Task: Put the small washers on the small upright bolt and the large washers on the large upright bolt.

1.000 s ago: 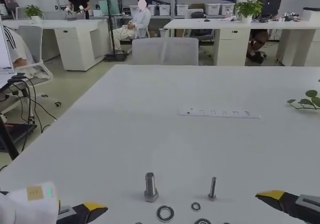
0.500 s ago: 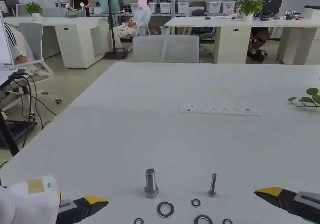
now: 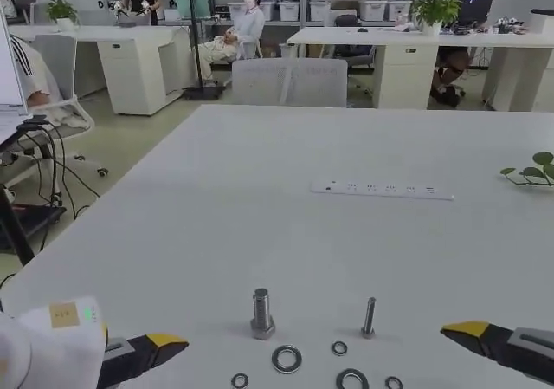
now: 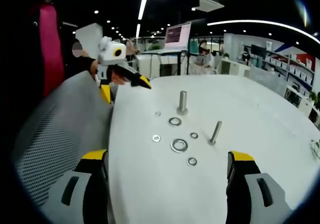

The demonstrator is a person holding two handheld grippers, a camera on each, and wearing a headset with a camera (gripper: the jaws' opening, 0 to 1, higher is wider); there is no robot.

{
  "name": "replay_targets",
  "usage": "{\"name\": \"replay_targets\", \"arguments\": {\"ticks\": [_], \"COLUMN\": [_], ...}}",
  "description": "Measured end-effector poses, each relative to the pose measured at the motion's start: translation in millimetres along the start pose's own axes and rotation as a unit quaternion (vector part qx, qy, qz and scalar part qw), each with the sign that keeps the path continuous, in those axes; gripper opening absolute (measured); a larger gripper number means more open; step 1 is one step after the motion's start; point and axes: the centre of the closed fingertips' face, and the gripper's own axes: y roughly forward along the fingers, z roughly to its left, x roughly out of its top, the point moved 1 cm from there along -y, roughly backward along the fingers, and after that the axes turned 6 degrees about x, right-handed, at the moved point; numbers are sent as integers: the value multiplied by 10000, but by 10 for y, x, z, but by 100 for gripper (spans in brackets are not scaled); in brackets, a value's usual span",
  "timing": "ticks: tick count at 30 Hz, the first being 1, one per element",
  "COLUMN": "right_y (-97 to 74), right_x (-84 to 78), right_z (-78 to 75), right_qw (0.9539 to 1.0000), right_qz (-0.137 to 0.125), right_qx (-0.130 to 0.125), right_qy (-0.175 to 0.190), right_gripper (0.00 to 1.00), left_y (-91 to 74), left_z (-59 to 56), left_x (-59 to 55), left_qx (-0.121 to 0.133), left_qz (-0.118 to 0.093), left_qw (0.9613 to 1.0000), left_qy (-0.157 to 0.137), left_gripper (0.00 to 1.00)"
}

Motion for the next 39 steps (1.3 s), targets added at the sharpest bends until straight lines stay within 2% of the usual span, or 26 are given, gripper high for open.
{"name": "replay_targets", "arguments": {"ticks": [7, 17, 29, 39], "right_y": [-6, -37, 80, 220], "right_x": [-3, -5, 44, 92], "right_z": [20, -34, -9, -35], "right_qw": [10000, 9998, 9976, 9926], "right_qz": [44, 189, 510, 878], "right_qx": [33, 37, 348, 626], "right_qy": [-14, -107, -319, -556], "right_gripper": [98, 96, 90, 86], "left_y": [-1, 5, 9, 2], "left_z": [1, 15, 37, 67], "left_x": [0, 8, 35, 58], "left_qx": [23, 61, 84, 120], "left_qz": [8, 6, -103, -208], "left_qw": [10000, 10000, 9999, 9997], "left_qy": [19, 20, -43, -105], "left_gripper": [89, 89, 88, 87]}}
